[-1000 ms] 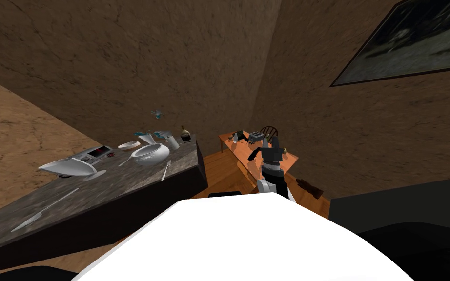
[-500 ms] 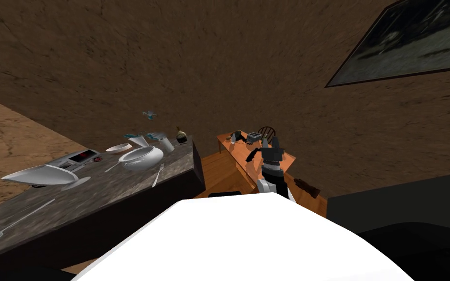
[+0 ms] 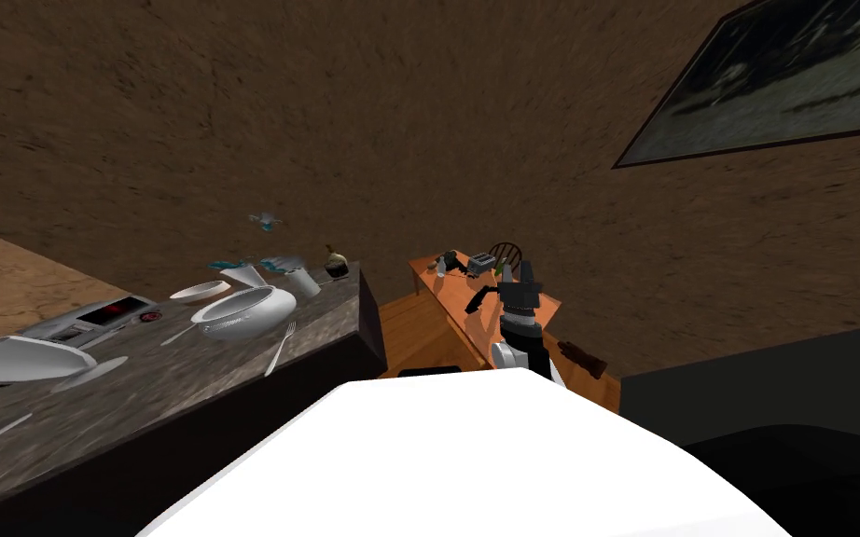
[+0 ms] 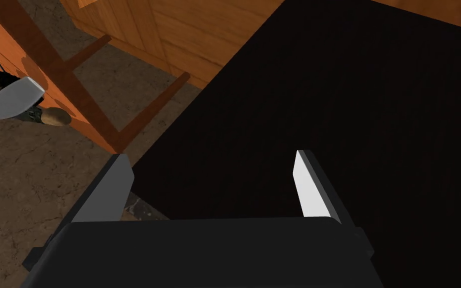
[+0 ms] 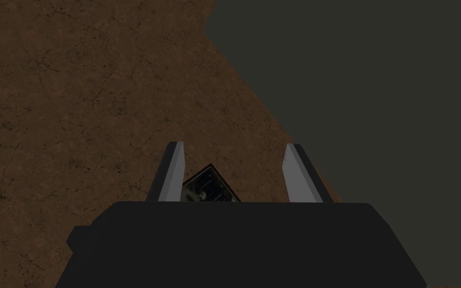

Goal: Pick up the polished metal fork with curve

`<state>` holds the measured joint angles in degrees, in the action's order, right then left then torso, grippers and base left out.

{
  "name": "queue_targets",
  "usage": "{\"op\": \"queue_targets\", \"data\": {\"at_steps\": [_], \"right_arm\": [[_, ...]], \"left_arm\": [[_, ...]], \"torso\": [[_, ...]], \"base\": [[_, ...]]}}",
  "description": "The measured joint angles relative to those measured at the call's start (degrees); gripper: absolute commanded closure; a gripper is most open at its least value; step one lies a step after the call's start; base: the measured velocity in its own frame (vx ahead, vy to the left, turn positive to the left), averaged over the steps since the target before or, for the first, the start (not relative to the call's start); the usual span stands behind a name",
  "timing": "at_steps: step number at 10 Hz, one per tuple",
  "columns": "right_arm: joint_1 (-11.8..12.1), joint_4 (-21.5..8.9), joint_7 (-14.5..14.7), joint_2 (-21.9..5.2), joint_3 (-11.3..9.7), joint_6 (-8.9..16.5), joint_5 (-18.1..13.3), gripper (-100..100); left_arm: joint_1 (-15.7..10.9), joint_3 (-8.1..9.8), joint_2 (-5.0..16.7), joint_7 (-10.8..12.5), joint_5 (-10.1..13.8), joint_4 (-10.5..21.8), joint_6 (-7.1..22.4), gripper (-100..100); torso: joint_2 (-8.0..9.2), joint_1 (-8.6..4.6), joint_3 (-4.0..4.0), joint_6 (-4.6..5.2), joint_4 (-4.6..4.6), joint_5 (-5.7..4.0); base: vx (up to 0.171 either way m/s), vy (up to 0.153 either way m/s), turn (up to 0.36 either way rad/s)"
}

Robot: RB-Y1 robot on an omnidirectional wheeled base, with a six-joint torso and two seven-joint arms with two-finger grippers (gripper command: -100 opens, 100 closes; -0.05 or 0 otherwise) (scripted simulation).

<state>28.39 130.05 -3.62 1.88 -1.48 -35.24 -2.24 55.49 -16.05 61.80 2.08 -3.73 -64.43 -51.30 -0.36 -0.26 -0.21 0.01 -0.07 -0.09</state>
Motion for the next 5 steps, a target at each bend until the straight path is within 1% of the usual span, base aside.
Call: {"op": "queue_targets", "data": {"at_steps": [1,2,3,4,5], "right_arm": [[0.0,0.0,0.0,0.0,0.0,0.0,0.0,0],[0.0,0.0,0.0,0.0,0.0,0.0,0.0,0],[0.0,0.0,0.0,0.0,0.0,0.0,0.0,0],[0.0,0.0,0.0,0.0,0.0,0.0,0.0,0],[0.0,0.0,0.0,0.0,0.0,0.0,0.0,0]], "left_arm": [[1.66,0.63,1.01,-0.2,0.26,1.49,0.19,-100],[2.59,1.0,1.6,-0.38,0.42,1.89,0.77,-100],[3.12,1.31,2.81,-0.12,0.54,3.36,0.95,-100],[3.24,1.34,3.03,-0.11,0.47,4.93,1.08,-100],[3.05,1.27,3.73,0.07,0.33,7.44,1.01,-100]], "torso": [[-0.05,0.01,-0.02,0.01,0.0,0.01],[-0.03,0.07,-0.01,0.01,0.0,0.03],[-0.14,0.02,-0.07,0.04,-0.02,0.02],[-0.06,0.06,-0.04,0.0,-0.01,0.03],[-0.07,0.07,-0.03,0.04,-0.01,0.03]], "base": [[0.107,-0.045,-0.045],[0.142,-0.071,-0.102],[0.111,-0.051,-0.055],[0.111,-0.051,-0.11],[0.184,-0.068,-0.171]]}}
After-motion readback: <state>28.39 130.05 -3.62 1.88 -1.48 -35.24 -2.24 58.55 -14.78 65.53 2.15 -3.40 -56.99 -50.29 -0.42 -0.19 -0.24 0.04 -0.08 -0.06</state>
